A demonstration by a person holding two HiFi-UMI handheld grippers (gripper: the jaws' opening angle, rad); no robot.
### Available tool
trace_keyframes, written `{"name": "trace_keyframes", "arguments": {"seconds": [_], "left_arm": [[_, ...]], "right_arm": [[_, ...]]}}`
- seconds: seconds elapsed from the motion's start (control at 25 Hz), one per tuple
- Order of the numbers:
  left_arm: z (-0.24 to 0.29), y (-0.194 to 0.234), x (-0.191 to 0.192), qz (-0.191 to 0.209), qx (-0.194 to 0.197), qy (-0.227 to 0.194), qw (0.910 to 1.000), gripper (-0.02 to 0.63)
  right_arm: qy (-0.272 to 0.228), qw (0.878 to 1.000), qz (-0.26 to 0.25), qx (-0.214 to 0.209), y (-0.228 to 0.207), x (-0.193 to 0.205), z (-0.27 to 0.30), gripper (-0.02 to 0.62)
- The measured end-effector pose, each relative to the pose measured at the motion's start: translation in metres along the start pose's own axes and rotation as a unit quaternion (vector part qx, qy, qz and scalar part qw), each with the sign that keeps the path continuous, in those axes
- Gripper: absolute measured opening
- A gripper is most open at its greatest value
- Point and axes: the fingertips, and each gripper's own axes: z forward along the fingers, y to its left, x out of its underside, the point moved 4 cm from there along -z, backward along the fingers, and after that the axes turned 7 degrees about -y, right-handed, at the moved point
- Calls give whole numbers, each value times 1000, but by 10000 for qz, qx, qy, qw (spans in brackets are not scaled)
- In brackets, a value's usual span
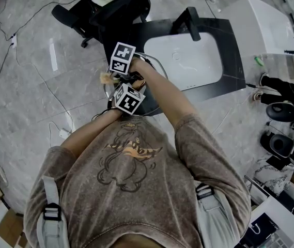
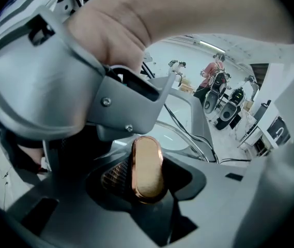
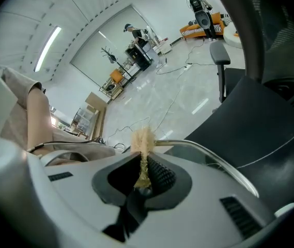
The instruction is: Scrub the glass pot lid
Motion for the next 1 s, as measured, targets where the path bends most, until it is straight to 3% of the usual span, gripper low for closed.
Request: {"name": "trace_keyframes", "arguments": {"seconds": [0.28,0.48,0.6,0.72,0.76,0.84,1.0], "left_arm": [[1,0,0,11,16,64,10000,184],[-5,-3,-17,194,115,-23,9997,186],[-14,-5,-35,321,173,-267,9990,184],[-30,-3,-55,226,234,-650,9974,184],[-35,0,-62,151,257,-766,9966,165],[-43,6,-74,-49,279,-935,9952,32],[-53,16,-96,-190,305,-1144,9928,18]], "right_arm": [[-418,9989,-17,211,-3,-2,-8,51],[-1573,9831,462,818,-23,-5,-53,51],[-2446,9547,605,1585,-33,6,-102,51],[-3333,9112,865,2261,-30,32,-154,51],[-3590,8951,983,2455,-26,44,-169,51],[-4015,8643,1180,2790,-14,69,-194,51],[-4467,8160,1307,3428,22,111,-219,51]]}}
